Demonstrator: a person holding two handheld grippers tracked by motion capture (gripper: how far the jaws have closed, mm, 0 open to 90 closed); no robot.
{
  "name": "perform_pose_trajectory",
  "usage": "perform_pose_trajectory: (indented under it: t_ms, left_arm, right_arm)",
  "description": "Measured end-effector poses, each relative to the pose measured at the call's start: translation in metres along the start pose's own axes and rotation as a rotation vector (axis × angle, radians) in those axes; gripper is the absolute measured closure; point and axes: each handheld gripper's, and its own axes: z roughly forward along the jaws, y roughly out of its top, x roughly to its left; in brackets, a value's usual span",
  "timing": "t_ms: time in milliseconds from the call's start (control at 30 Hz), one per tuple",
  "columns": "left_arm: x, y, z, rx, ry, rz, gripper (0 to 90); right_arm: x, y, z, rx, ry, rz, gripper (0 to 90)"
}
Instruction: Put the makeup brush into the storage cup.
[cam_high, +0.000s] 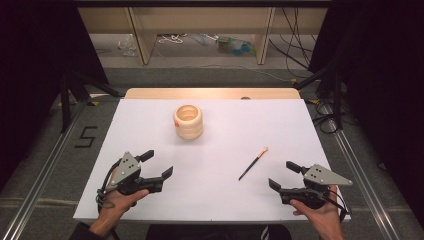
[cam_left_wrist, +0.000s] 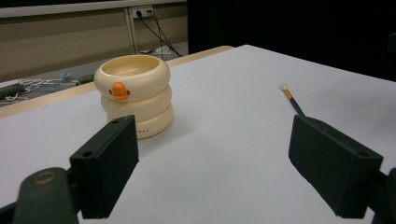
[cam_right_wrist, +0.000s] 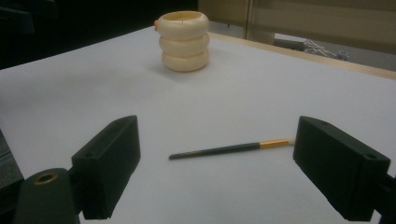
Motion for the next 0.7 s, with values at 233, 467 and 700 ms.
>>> perform_pose_trajectory:
  t_ms: [233, 467, 700]
  left_arm:
    - [0.0, 0.0, 0.0, -0.001, 0.001, -0.003, 15.6]
    - [-0.001, 0.0, 0.001, 0.002, -0.003, 0.007, 15.6]
    - [-0.004, 0.001, 0.001, 0.002, -0.017, 0.019, 15.6]
  right_arm:
    - [-0.001, 0.002, 0.0, 0.03, 0.001, -0.005, 16.2]
    - [-0.003, 0.002, 0.004, 0.073, -0.003, 0.011, 17.4]
    - [-0.009, 0.003, 0.012, 0.16, -0.036, 0.042, 20.9]
